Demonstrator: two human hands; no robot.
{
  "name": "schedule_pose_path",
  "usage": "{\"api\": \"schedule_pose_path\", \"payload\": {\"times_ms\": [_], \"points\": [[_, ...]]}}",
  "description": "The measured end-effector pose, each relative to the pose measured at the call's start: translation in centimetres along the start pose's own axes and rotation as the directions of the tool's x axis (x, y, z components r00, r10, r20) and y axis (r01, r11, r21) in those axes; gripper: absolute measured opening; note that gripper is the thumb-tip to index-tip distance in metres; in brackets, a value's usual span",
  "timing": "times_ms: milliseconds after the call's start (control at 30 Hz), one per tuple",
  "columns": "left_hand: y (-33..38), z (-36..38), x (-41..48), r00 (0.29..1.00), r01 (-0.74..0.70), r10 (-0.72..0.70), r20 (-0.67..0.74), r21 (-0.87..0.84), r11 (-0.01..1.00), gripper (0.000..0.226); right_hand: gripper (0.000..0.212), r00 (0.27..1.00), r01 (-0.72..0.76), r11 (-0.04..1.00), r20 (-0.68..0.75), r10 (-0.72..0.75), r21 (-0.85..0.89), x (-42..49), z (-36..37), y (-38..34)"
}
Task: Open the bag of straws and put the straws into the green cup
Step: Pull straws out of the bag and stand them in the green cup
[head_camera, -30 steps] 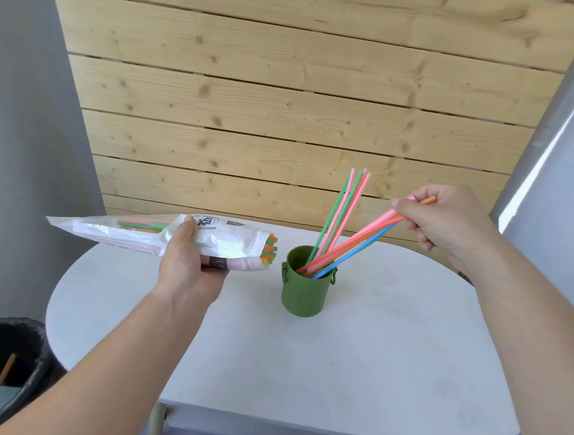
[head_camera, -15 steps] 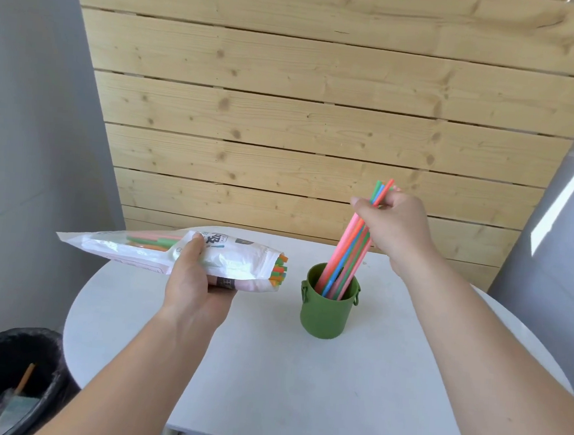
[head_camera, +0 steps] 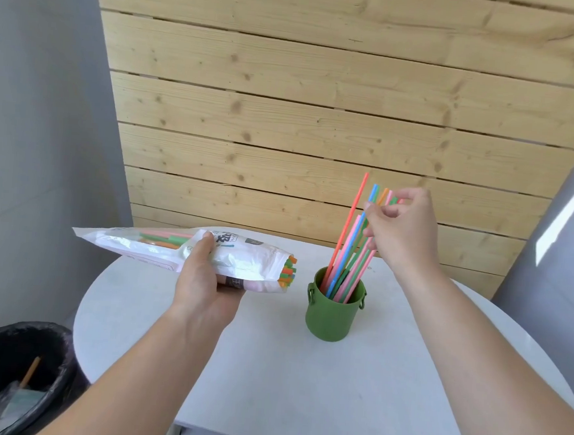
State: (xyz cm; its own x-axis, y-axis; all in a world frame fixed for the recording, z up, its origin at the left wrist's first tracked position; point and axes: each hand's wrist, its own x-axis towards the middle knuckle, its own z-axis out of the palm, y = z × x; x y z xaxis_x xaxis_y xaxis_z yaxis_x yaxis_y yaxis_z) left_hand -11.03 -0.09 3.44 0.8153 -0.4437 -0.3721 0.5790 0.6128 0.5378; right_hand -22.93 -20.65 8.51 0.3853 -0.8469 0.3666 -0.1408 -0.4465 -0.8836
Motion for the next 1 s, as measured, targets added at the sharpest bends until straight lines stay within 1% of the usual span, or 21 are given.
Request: {"api": "schedule_pose_path", "payload": {"times_ms": [67, 133, 167, 200, 233, 267, 333, 400, 500, 567, 633, 800, 867, 1000], "points": [[0.0, 0.1, -0.2, 1.0, 0.002, -0.002, 0.011, 0.006, 1.0, 0.02, 0.027, 0.999, 0.017, 1.0, -0.038, -0.017, -0.011, -0.2, -0.3, 0.1], [-0.1, 0.2, -0.4, 1.0, -0.002, 0.002, 0.018, 0.008, 1.0, 0.022, 0.021, 0.999, 0.02, 0.999, -0.032, -0.021, -0.045, -0.5, -0.6, -0.1], [-0.1, 0.3, -0.4, 1.0, -0.002, 0.002, 0.021, 0.009, 1.0, 0.022, 0.026, 1.0, 0.005, 0.999, -0.013, -0.006, -0.042, -0.8, -0.7, -0.2], [0.0, 0.4, -0.5, 1.0, 0.0, 0.0, 0.026, 0.009, 1.0, 0.02, 0.035, 0.999, -0.029, 0.999, 0.016, 0.03, -0.022, -1.2, -0.7, -0.5], [0.0, 0.4, -0.6, 0.999, 0.002, -0.003, 0.032, 0.006, 1.0, 0.018, 0.042, 0.994, -0.085, 0.996, 0.065, 0.085, 0.005, -1.8, -0.6, -0.8], [0.0, 0.6, -0.7, 0.999, 0.005, -0.005, 0.038, 0.001, 1.0, 0.016, 0.044, 0.98, -0.157, 0.987, 0.132, 0.152, 0.027, -2.6, -0.4, -1.3], [0.1, 0.9, -1.0, 0.999, 0.002, -0.002, 0.055, -0.003, 1.0, 0.017, 0.05, 0.921, -0.297, 0.955, 0.27, 0.282, 0.019, -4.7, 0.3, -2.1], [0.1, 1.3, -1.2, 0.997, -0.009, 0.008, 0.073, 0.003, 1.0, 0.022, 0.06, 0.852, -0.403, 0.915, 0.361, 0.379, -0.011, -6.4, 1.3, -1.9], [0.1, 1.7, -1.6, 0.995, -0.046, 0.042, 0.091, 0.035, 0.998, 0.033, 0.066, 0.759, -0.558, 0.829, 0.42, 0.497, 0.028, -8.0, 2.6, -1.2], [0.1, 1.9, -1.8, 0.993, -0.07, 0.064, 0.099, 0.056, 0.996, 0.041, 0.06, 0.738, -0.608, 0.789, 0.428, 0.522, 0.086, -8.7, 3.1, -1.1], [0.0, 2.0, -1.9, 0.993, -0.079, 0.072, 0.095, 0.067, 0.995, 0.044, 0.049, 0.755, -0.602, 0.787, 0.416, 0.507, 0.134, -9.0, 3.5, -1.2], [-0.5, 2.1, -2.0, 0.995, -0.078, 0.072, 0.071, 0.083, 0.994, 0.045, 0.026, 0.836, -0.5, 0.838, 0.376, 0.4, 0.22, -9.5, 4.4, -1.3], [-0.6, 2.1, -2.0, 0.995, -0.084, 0.08, 0.06, 0.08, 0.993, 0.045, 0.025, 0.851, -0.487, 0.836, 0.351, 0.39, 0.252, -9.5, 4.6, -1.1], [-0.2, 2.2, -1.8, 0.995, -0.1, 0.098, 0.028, 0.055, 0.994, 0.045, 0.024, 0.837, -0.525, 0.796, 0.352, 0.419, 0.302, -9.1, 4.5, -0.8]]}}
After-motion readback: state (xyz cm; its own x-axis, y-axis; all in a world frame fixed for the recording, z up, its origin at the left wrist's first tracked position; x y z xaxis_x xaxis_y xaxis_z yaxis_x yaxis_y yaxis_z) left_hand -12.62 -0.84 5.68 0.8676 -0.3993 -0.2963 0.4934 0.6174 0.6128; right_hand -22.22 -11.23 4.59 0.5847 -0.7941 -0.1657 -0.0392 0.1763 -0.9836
